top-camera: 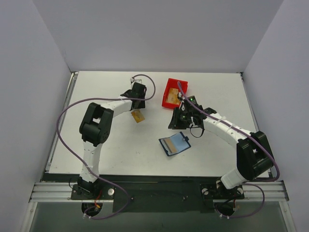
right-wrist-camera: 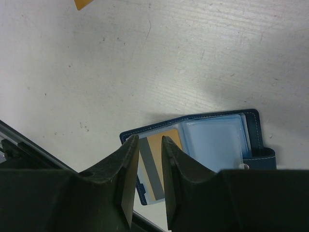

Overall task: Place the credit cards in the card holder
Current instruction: Move the credit card to the center of the board.

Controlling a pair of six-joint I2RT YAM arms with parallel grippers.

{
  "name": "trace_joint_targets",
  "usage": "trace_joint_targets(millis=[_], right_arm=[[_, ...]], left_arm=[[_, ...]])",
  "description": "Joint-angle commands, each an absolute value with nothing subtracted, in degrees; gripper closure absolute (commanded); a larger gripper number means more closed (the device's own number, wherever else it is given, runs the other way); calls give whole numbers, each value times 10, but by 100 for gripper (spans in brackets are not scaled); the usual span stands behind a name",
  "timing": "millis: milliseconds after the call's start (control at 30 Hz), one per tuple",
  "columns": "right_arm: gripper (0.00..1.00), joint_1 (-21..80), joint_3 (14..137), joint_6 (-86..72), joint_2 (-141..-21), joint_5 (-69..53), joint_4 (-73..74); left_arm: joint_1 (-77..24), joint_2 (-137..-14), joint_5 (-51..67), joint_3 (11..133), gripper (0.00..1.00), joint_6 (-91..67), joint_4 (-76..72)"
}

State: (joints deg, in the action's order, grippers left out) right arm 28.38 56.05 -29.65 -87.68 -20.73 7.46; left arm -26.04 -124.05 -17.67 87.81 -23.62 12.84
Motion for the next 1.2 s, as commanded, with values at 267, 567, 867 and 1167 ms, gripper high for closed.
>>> trace_joint_targets(millis=[267, 567, 867, 1167], right_arm=[[78, 284, 544, -282, -851, -194, 72], [77, 285, 539, -284, -842, -194, 73], [77, 285, 532, -284, -831, -194, 74], [77, 284, 521, -283, -818, -192, 73]], left_arm=[[-283, -1252, -202, 868, 50, -221, 142], [-314, -1243, -230, 824, 55, -225, 166], [-331, -1213, -229, 772, 60, -242, 171], [-344, -1191, -238, 730, 62, -252, 178]])
